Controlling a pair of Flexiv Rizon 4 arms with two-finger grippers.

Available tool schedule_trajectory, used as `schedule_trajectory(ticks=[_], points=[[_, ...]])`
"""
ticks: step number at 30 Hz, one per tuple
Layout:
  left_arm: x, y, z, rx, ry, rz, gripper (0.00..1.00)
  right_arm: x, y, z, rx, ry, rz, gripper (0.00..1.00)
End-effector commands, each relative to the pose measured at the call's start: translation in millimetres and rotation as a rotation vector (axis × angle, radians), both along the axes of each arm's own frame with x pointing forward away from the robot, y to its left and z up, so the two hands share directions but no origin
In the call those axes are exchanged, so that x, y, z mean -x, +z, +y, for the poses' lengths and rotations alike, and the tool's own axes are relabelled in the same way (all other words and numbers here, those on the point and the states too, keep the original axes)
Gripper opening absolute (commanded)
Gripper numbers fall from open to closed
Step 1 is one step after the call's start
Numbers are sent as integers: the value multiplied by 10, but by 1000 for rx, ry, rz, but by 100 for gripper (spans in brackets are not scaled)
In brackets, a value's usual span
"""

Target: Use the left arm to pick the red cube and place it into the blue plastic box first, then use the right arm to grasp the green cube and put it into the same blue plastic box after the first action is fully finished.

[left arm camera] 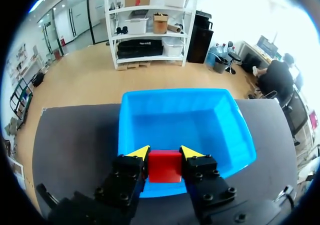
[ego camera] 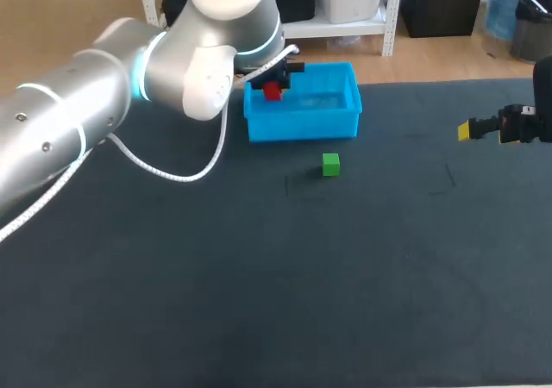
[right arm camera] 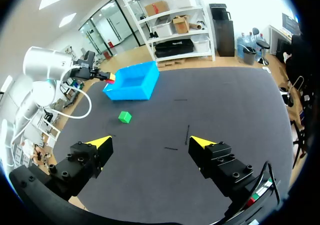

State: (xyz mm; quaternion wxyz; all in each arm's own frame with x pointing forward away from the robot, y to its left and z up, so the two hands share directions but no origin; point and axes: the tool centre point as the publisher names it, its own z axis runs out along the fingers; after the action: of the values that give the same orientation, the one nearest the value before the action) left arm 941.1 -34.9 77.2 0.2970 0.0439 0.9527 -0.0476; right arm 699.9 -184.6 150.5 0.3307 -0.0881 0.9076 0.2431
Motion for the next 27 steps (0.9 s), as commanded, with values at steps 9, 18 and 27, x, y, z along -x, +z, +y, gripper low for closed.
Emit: schedule_trajectory(ticks=[9,18,27], points=[[-97,-70,-14,-11,13,26,0,0,-3,-4,0,1,0,100],[-97,-125,-14,-29,9,39,27,0,-3,-4,0,1,0,100],[-70,-113,-6,-36,-4,40,100,0,-3,-4,0,1,0,100]])
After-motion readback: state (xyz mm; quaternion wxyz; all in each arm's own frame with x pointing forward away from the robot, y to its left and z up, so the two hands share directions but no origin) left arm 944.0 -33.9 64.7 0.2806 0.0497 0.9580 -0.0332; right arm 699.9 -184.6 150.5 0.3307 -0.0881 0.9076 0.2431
